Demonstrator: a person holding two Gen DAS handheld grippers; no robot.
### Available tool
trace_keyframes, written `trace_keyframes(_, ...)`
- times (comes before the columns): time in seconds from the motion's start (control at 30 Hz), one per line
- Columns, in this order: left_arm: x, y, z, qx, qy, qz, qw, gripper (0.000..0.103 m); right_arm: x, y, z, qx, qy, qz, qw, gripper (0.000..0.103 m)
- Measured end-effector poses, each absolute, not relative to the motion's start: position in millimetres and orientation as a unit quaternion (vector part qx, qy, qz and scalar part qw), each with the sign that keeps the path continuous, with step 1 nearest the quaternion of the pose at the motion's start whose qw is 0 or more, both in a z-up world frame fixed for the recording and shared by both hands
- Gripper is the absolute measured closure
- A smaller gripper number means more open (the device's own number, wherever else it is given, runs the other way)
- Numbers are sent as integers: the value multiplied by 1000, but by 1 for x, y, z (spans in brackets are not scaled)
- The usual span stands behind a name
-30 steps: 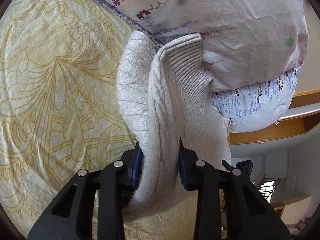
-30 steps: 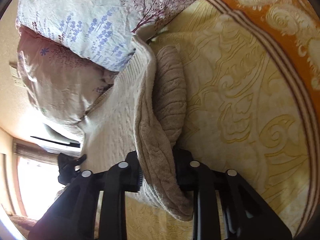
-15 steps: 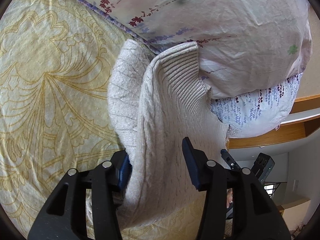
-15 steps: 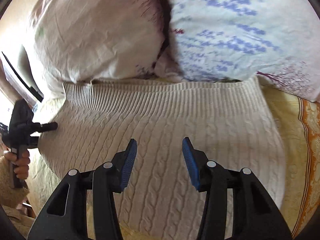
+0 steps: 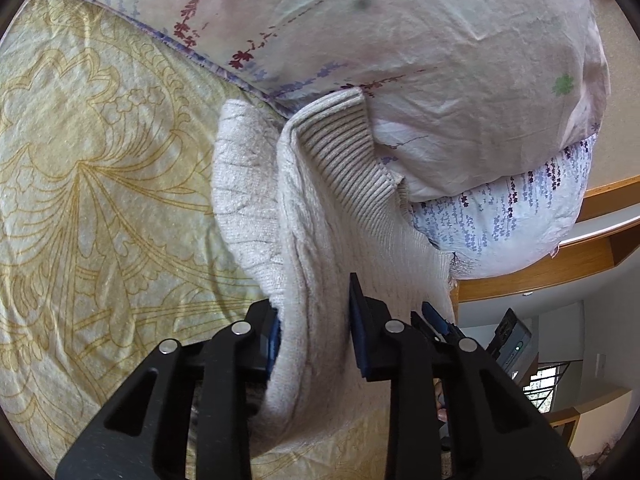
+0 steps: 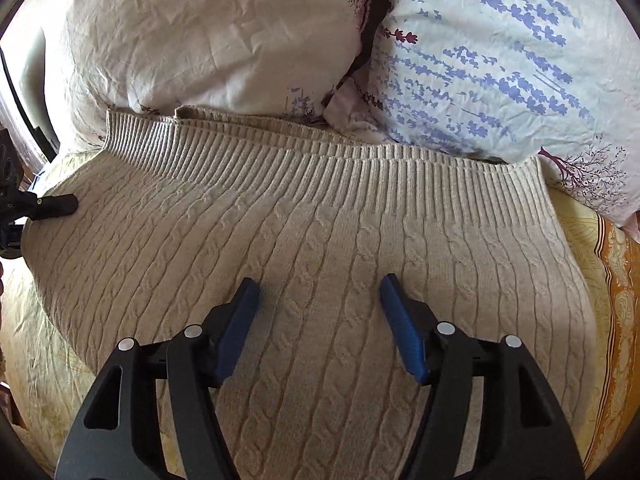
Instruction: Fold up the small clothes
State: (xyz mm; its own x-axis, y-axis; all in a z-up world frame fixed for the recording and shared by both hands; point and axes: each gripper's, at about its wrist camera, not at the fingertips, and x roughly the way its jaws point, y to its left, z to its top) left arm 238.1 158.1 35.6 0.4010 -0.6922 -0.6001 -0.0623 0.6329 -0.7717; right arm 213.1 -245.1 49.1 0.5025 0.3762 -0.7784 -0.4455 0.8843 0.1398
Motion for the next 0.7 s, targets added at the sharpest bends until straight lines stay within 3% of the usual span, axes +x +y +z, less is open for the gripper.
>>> trace_keyframes(0.4, 246, 92, 93, -397, 449, -322, 733, 77, 210, -244, 51, -45, 434, 246, 866, 36)
trace_keyframes(0.7, 254, 33, 103, -400, 454, -379, 700, 77, 205, -246, 53, -45, 431, 250, 866, 36)
